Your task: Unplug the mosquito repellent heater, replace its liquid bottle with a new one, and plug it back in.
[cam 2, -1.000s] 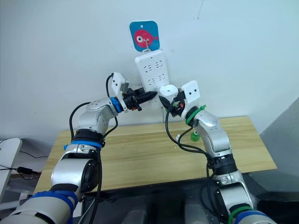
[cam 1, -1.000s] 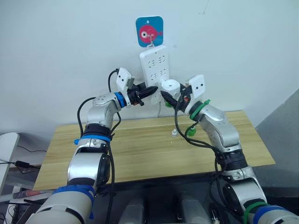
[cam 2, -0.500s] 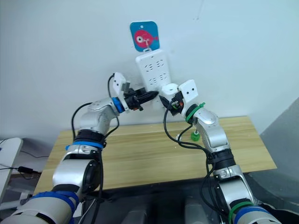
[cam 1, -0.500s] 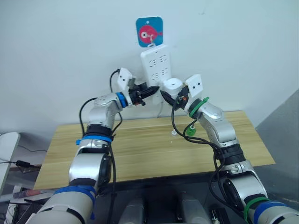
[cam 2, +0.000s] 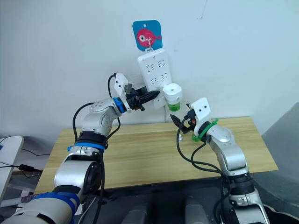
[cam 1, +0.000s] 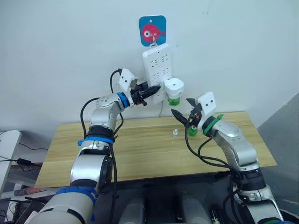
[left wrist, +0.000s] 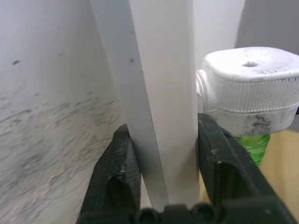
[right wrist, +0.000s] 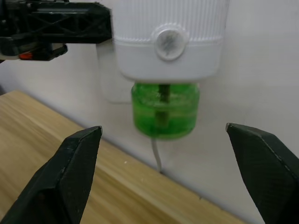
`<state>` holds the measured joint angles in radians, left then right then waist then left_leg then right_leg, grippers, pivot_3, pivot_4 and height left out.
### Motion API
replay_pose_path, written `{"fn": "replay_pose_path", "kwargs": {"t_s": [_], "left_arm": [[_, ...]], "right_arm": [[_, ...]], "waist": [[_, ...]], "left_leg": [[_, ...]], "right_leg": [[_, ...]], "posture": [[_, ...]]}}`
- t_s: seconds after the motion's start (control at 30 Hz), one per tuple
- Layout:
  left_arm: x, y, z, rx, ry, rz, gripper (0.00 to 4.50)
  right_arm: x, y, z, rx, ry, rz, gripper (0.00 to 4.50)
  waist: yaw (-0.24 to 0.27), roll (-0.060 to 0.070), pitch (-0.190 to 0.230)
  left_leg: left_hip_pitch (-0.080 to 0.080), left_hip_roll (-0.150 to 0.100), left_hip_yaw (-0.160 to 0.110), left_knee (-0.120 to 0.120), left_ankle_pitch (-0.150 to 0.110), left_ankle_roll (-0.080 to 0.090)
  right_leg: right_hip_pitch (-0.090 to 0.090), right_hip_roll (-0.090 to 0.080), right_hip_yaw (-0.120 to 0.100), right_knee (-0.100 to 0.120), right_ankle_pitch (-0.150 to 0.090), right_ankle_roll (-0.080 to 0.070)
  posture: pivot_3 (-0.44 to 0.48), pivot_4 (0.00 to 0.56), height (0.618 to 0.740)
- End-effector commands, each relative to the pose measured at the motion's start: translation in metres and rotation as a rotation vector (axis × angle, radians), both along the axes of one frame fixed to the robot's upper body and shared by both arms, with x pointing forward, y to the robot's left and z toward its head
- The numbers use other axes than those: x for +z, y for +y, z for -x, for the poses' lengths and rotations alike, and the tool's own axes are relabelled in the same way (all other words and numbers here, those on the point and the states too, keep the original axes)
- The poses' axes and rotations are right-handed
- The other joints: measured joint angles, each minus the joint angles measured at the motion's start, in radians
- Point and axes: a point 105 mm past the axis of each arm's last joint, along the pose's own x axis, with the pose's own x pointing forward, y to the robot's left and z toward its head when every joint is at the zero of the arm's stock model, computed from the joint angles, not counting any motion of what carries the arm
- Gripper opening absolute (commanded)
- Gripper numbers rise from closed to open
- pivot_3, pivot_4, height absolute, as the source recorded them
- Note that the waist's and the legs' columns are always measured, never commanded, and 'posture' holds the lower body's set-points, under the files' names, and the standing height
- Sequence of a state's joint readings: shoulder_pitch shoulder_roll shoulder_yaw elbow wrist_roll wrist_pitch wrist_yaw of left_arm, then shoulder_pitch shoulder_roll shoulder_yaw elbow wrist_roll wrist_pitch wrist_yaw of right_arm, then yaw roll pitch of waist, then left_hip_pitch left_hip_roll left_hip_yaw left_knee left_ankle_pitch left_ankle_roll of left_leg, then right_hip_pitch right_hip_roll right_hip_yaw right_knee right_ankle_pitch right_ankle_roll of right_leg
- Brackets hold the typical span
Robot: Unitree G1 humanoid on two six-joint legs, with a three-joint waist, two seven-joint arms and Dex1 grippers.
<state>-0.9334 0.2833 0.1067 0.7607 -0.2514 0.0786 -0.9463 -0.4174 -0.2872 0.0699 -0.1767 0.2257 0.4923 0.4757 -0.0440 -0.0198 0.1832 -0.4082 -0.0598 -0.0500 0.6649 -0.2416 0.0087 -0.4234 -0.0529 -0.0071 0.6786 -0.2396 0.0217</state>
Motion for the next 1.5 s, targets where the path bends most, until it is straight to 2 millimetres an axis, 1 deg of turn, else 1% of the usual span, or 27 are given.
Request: {"fn": "replay_pose_path", "kwargs": {"t_s": [0.03, 0.1, 0.2, 0.23, 0.3, 0.33, 0.4, 0.53, 0.6, 0.67, 0.8, 0.97, 1.17, 1.5], "left_arm": [[-0.003, 0.018, 0.0, 0.074, -0.049, -0.032, 2.91], [-0.009, 0.03, 0.004, 0.116, -0.053, -0.035, 3.6], [-0.018, 0.046, 0.014, 0.173, -0.068, -0.055, 4.49], [-0.019, 0.051, 0.019, 0.192, -0.074, -0.051, 4.5], [-0.022, 0.055, 0.029, 0.203, -0.081, -0.054, 4.5], [-0.023, 0.058, 0.04, 0.217, -0.108, -0.064, 4.5], [-0.023, 0.057, 0.057, 0.22, -0.136, -0.064, 4.5], [-0.019, 0.033, 0.097, 0.131, -0.15, -0.065, 4.5], [-0.016, 0.026, 0.11, 0.108, -0.142, -0.057, 4.5], [-0.014, 0.021, 0.118, 0.098, -0.128, -0.052, 4.5], [-0.011, 0.017, 0.123, 0.09, -0.112, -0.046, 4.5], [-0.009, 0.018, 0.119, 0.106, -0.105, -0.036, 4.5], [-0.009, 0.015, 0.114, 0.109, -0.102, -0.032, 4.5], [-0.007, 0.014, 0.114, 0.112, -0.101, -0.021, 4.5]], "right_arm": [[0.019, 0.01, 0.006, 0.023, -0.054, -0.051, 3.17], [0.018, 0.02, 0.008, 0.038, -0.051, -0.063, 2.36], [0.016, 0.032, 0.01, 0.064, -0.047, -0.071, 1.28], [0.015, 0.035, 0.01, 0.074, -0.044, -0.076, 0.84], [0.014, 0.04, 0.012, 0.087, -0.04, -0.082, 0.12], [0.013, 0.045, 0.014, 0.111, -0.045, -0.07, 0.02], [0.01, 0.052, 0.017, 0.148, -0.056, -0.042, 0.02], [0.01, 0.06, 0.018, 0.183, -0.065, -0.042, 0.02], [0.015, 0.063, 0.015, 0.169, -0.076, -0.063, 0.02], [0.018, 0.064, 0.011, 0.154, -0.088, -0.074, 0.02], [0.019, 0.063, 0.005, 0.125, -0.101, -0.078, 0.02], [0.02, 0.058, -0.004, 0.072, -0.109, -0.079, 0.02], [0.021, 0.057, -0.013, 0.035, -0.104, -0.097, 0.02], [0.023, 0.054, -0.017, 0.004, -0.116, -0.103, 0.02]], "waist": [[-0.007, 0.0, -0.001], [-0.011, 0.0, -0.003], [-0.013, -0.001, -0.004], [-0.012, -0.001, -0.004], [-0.009, -0.002, -0.005], [-0.006, -0.003, -0.006], [-0.001, -0.004, -0.01], [0.018, -0.006, -0.012], [0.028, -0.007, -0.013], [0.034, -0.007, -0.014], [0.04, -0.007, -0.02], [0.042, -0.007, -0.02], [0.042, -0.007, -0.02], [0.042, -0.007, -0.02]], "left_leg": [[0.001, 0.0, 0.0, 0.0, 0.0, 0.0], [0.002, 0.0, 0.0, -0.001, 0.0, 0.0], [0.003, 0.001, 0.0, -0.001, 0.0, 0.0], [0.003, 0.0, 0.0, -0.001, 0.0, 0.0], [0.002, 0.0, -0.001, -0.001, 0.0, 0.0], [0.002, 0.0, -0.001, -0.001, 0.0, 0.0], [0.003, 0.0, -0.001, -0.001, 0.0, 0.0], [0.003, 0.0, -0.001, -0.001, 0.0, 0.0], [0.004, 0.0, -0.002, -0.001, 0.0, 0.0], [0.006, 0.0, -0.002, -0.001, 0.0, -0.001], [0.009, 0.0, -0.003, -0.001, 0.0, -0.001], [0.009, 0.0, -0.003, -0.002, 0.0, -0.001], [0.009, 0.0, -0.002, -0.002, 0.0, -0.001], [0.009, 0.0, -0.003, -0.002, 0.0, -0.001]], "right_leg": [[0.0, 0.0, 0.0, 0.001, 0.0, 0.0], [0.001, 0.0, 0.0, 0.001, 0.0, 0.0], [0.001, 0.0, 0.0, 0.001, 0.0, 0.0], [0.001, 0.0, 0.001, 0.001, 0.0, 0.0], [0.001, 0.0, 0.002, 0.0, 0.0, 0.0], [0.001, 0.0, 0.002, 0.0, 0.0, 0.0], [0.001, 0.0, 0.002, 0.0, 0.0, 0.0], [0.002, 0.0, 0.003, 0.0, 0.0, 0.0], [0.004, 0.0, 0.002, 0.0, 0.0, -0.001], [0.005, 0.0, 0.002, 0.0, 0.0, -0.001], [0.008, 0.0, 0.0, 0.0, -0.001, -0.001], [0.009, 0.001, 0.0, 0.0, -0.001, -0.002], [0.009, 0.001, 0.0, 0.0, -0.001, -0.002], [0.009, 0.001, 0.0, -0.001, -0.001, -0.002]], "posture": [[-0.085, 0.116, 0.74], [-0.072, 0.114, 0.74], [-0.055, 0.111, 0.74], [-0.055, 0.111, 0.74], [-0.038, 0.11, 0.74], [-0.019, 0.11, 0.74], [-0.003, 0.109, 0.74], [0.02, 0.109, 0.74], [0.02, 0.109, 0.74], [0.032, 0.109, 0.74], [0.032, 0.109, 0.74], [0.04, 0.108, 0.74], [0.034, 0.108, 0.74], [0.03, 0.108, 0.74]]}}
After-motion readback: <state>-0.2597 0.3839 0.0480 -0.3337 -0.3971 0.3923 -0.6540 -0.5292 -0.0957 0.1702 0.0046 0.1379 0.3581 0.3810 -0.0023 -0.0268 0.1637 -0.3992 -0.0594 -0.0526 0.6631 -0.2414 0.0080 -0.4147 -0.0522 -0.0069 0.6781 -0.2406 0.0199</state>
